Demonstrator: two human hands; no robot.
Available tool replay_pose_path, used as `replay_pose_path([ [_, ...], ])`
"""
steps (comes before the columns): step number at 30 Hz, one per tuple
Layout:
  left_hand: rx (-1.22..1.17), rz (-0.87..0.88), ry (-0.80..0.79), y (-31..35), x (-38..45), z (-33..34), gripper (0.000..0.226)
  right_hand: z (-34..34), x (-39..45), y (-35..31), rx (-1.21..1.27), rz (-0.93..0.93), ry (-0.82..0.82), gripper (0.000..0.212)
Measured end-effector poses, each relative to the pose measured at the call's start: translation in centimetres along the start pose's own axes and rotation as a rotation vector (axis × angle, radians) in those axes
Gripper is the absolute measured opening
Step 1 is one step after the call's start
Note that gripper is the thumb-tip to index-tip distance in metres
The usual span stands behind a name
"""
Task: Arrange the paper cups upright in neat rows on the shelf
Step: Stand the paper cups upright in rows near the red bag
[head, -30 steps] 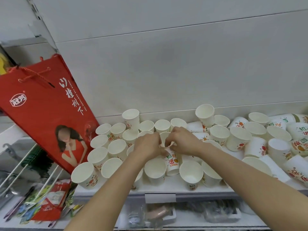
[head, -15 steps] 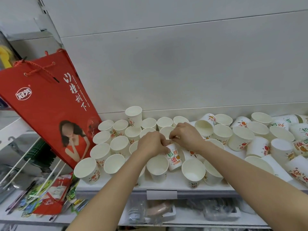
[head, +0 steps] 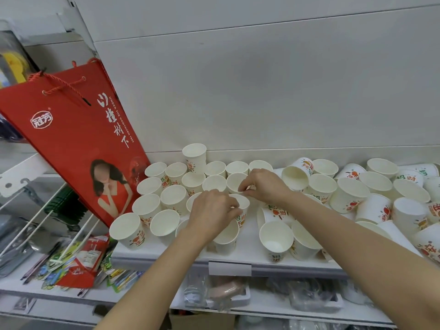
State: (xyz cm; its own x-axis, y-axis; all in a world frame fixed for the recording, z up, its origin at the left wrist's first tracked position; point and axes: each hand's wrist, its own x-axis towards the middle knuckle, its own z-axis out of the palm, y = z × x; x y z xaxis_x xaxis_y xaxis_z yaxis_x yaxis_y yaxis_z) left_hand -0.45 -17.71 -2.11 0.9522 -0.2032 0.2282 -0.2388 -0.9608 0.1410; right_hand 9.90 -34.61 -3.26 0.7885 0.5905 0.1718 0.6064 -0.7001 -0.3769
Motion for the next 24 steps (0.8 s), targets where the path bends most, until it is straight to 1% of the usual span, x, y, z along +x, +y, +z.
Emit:
replay_pose_path([
  [3,-0.045,-0.010,0.060,0.1,-0.5,-0.6,0.033,-1.0,-0.2,-0.1,-0.014,-0.007,0.002,0.020],
  [5,-0.090,-0.036,0.103,0.7,-1.0,-1.2,0.030,-1.9,-0.7,0.1,0.007,0.000,0.070,0.019],
  [7,-0.166,-0.021,0.209,2.2,-1.7,-1.4,0.028,-2.9,-1.9,0.6,0.040,0.055,0.154,0.016],
  [8,-0.178,-0.021,0.241,3.3,-2.2,-1.5,0.032,-3.5,-2.8,0.9,0.050,0.074,0.171,0.015],
  [9,-0.174,-0.034,0.229,4.6,-2.8,-1.5,0.039,-4.0,-3.9,1.2,0.067,0.073,0.166,0.014],
  [10,-0.163,-0.049,0.181,5.7,-3.4,-1.4,0.045,-4.5,-5.2,1.3,0.082,0.056,0.143,0.013],
  [12,-0.152,-0.059,0.097,7.6,-4.3,-0.7,0.051,-5.3,-8.2,1.1,0.092,0.036,0.094,0.012],
  [13,-0.150,-0.027,0.080,8.3,-4.6,-0.5,0.051,-5.6,-9.7,1.0,0.095,0.029,0.092,0.011],
  [14,-0.132,0.057,0.108,8.8,-4.8,-0.3,0.049,-5.8,-11.2,0.9,0.098,0.017,0.112,0.011],
  [16,-0.083,0.174,0.094,9.3,-5.0,0.6,0.049,-5.9,-14.1,0.8,0.096,-0.022,0.162,0.017],
  [18,-0.056,0.235,0.051,9.2,-4.9,1.6,0.044,-5.2,-16.7,0.8,0.027,-0.073,0.190,0.026],
  [19,-0.044,0.266,0.042,9.2,-4.9,2.0,0.038,-4.6,-17.8,0.8,-0.020,-0.097,0.204,0.029],
  [22,0.019,0.315,0.063,9.1,-4.8,2.4,0.018,-2.8,-19.6,1.2,-0.156,-0.154,0.278,0.018],
  [24,0.030,0.298,0.067,9.0,-4.9,2.3,0.017,-2.4,-19.9,2.1,-0.211,-0.159,0.312,0.021],
])
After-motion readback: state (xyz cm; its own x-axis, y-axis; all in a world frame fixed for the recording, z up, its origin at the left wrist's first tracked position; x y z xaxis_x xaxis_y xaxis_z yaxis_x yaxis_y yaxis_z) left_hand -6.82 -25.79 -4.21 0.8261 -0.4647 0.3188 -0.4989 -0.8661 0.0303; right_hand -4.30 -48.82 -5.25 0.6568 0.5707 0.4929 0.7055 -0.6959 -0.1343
